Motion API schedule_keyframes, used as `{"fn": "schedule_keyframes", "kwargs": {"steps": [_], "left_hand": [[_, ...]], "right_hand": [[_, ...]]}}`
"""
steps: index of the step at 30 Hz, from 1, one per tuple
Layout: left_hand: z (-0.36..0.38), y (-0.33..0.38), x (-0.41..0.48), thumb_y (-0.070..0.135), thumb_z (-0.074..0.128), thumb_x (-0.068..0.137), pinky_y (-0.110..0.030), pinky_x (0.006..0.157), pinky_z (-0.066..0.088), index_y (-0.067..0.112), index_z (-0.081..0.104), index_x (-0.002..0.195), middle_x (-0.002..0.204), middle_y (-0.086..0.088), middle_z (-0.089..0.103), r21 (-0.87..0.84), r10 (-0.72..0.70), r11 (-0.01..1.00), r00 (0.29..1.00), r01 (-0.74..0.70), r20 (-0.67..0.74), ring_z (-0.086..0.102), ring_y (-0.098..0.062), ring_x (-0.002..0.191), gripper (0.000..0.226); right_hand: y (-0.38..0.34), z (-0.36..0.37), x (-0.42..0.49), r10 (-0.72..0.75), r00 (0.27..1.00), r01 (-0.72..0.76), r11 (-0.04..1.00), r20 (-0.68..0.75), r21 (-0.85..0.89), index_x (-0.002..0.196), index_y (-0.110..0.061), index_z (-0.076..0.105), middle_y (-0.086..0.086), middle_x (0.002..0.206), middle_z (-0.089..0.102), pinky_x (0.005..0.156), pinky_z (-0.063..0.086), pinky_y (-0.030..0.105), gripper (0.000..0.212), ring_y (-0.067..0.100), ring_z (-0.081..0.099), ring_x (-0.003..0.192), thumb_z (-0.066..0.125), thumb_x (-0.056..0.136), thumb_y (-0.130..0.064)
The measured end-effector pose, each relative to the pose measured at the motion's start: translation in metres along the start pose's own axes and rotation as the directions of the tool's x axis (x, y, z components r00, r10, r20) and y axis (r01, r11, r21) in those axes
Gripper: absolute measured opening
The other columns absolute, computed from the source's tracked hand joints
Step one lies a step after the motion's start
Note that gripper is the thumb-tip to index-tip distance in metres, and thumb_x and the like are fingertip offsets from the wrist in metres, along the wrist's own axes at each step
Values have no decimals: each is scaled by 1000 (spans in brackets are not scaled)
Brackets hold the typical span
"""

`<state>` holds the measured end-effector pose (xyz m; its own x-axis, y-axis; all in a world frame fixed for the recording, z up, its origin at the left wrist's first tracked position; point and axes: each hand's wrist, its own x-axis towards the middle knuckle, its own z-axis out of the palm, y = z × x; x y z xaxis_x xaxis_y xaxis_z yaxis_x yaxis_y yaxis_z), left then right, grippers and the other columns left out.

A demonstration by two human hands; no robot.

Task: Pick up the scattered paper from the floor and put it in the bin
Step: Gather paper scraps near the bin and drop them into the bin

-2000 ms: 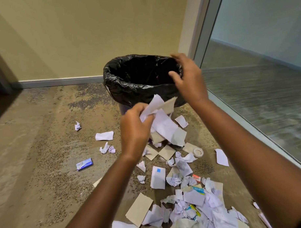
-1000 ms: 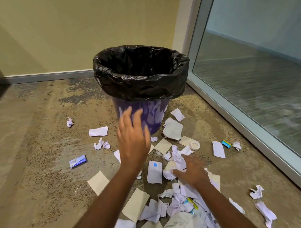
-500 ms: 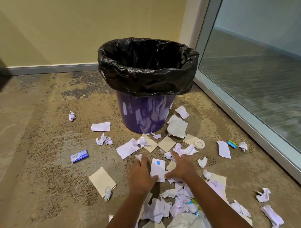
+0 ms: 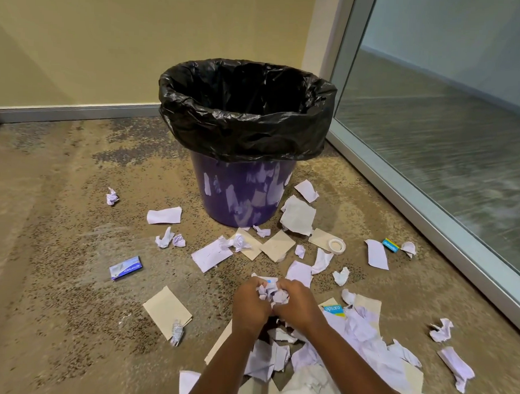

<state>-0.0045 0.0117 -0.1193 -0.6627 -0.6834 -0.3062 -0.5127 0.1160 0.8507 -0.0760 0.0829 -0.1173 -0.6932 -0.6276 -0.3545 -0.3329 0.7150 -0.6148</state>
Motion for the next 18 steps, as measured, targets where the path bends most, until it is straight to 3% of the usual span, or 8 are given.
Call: {"fn": "schedule_keyframes", "kwargs": {"steps": [4, 8, 10, 12, 15, 17, 18], "left_hand": [[-14, 28, -11, -1, 53, 87, -29, 66, 47, 4, 66, 100, 87, -6, 64, -40, 107, 993, 993, -109, -58, 58, -20, 81, 19], [-44, 81, -12, 0, 54, 90, -27, 70, 52, 5, 60, 116, 102, -10, 64, -55, 206, 974, 962, -219, -177, 58, -18, 86, 27], [-62, 108, -14, 5, 56, 91, -35, 81, 56, 10, 59, 118, 111, -12, 63, -59, 277, 952, 926, -300, -257, 61, -22, 93, 28], [-78, 132, -19, 9, 57, 91, -42, 82, 57, 14, 60, 116, 111, -11, 62, -111, 328, 918, 886, -381, -328, 62, -24, 94, 26], [-100, 160, -26, 5, 60, 88, -28, 74, 55, 15, 61, 112, 107, -5, 63, -162, 375, 861, 816, -483, -440, 59, -14, 86, 26], [-112, 170, -28, 1, 61, 86, -18, 68, 50, 18, 61, 106, 104, -4, 63, -192, 382, 826, 778, -529, -498, 58, -12, 85, 26], [-116, 173, -28, -1, 60, 86, -16, 67, 48, 20, 59, 103, 102, -3, 63, -218, 371, 815, 772, -537, -516, 58, -11, 85, 27]], "right_hand": [[-14, -26, -17, -48, 985, 74, 985, -164, 155, 89, -15, 62, 4, 85, 58, 58, 38, 22, 15, 19, 54, 77, 62, 78, -5], [-50, -79, -25, -82, 912, 224, 921, -403, 319, 78, -32, 56, 12, 90, 64, 65, 49, 31, 37, 24, 60, 67, 59, 79, 4], [-83, -112, -28, -150, 802, 393, 861, -578, 322, 79, -33, 55, 9, 94, 64, 66, 52, 35, 36, 26, 61, 72, 59, 80, 3], [-124, -147, -26, -227, 655, 553, 794, -721, 253, 88, -26, 58, 5, 100, 63, 63, 51, 30, 28, 19, 58, 75, 58, 80, 1], [-185, -190, -12, -344, 451, 698, 711, -824, 86, 100, -12, 61, 6, 103, 61, 57, 46, 14, 23, 9, 55, 74, 57, 80, -2], [-214, -206, 7, -413, 404, 705, 709, -816, -10, 104, -6, 60, 9, 108, 61, 59, 46, 8, 25, 12, 57, 82, 56, 80, -1], [-223, -209, 18, -447, 408, 692, 720, -796, -50, 105, -4, 60, 9, 109, 60, 63, 48, 11, 25, 15, 58, 87, 55, 81, 0]]}}
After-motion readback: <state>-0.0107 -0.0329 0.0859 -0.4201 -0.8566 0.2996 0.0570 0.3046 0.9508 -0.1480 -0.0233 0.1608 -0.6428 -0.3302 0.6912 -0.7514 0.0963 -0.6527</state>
